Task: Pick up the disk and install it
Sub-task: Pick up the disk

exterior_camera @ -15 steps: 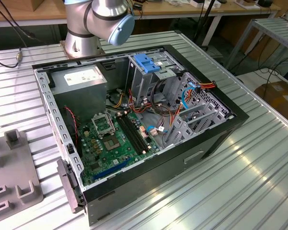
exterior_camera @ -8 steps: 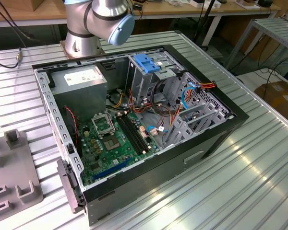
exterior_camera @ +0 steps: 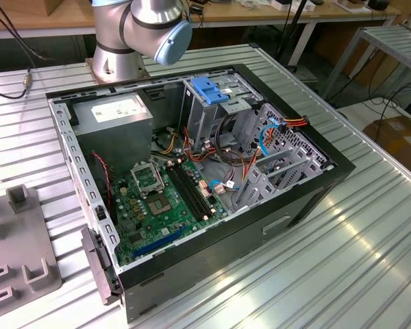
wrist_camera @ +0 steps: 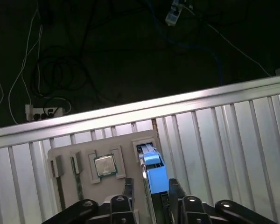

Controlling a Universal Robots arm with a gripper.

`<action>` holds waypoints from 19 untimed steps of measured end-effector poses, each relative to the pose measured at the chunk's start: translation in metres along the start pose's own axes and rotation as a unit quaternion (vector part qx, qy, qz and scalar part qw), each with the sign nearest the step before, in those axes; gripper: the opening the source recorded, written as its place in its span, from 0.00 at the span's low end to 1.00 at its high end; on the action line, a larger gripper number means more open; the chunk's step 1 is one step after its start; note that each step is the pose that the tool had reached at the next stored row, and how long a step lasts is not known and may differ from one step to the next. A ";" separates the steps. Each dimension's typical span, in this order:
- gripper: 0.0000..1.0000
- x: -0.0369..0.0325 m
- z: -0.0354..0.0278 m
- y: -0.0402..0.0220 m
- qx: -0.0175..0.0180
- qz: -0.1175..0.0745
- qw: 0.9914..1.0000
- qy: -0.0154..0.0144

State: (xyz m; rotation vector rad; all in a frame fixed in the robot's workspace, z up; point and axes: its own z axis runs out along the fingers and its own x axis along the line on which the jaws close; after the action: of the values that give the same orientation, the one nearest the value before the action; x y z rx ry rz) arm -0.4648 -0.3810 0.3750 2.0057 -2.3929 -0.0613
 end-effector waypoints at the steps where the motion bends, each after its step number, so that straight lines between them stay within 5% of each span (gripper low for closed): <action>1: 0.48 0.0000 0.0019 -0.0002 0.000 -0.007 1.000 0.000; 3: 0.54 0.0000 0.0044 -0.0003 0.001 -0.010 1.000 0.001; 14: 0.54 -0.0009 0.0195 -0.0044 0.003 -0.041 0.999 0.003; 19: 0.54 -0.0009 0.0196 -0.0044 0.003 -0.041 0.999 0.003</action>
State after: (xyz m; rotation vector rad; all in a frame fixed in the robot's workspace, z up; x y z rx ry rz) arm -0.4611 -0.3805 0.3552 2.1037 -2.3095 -0.0486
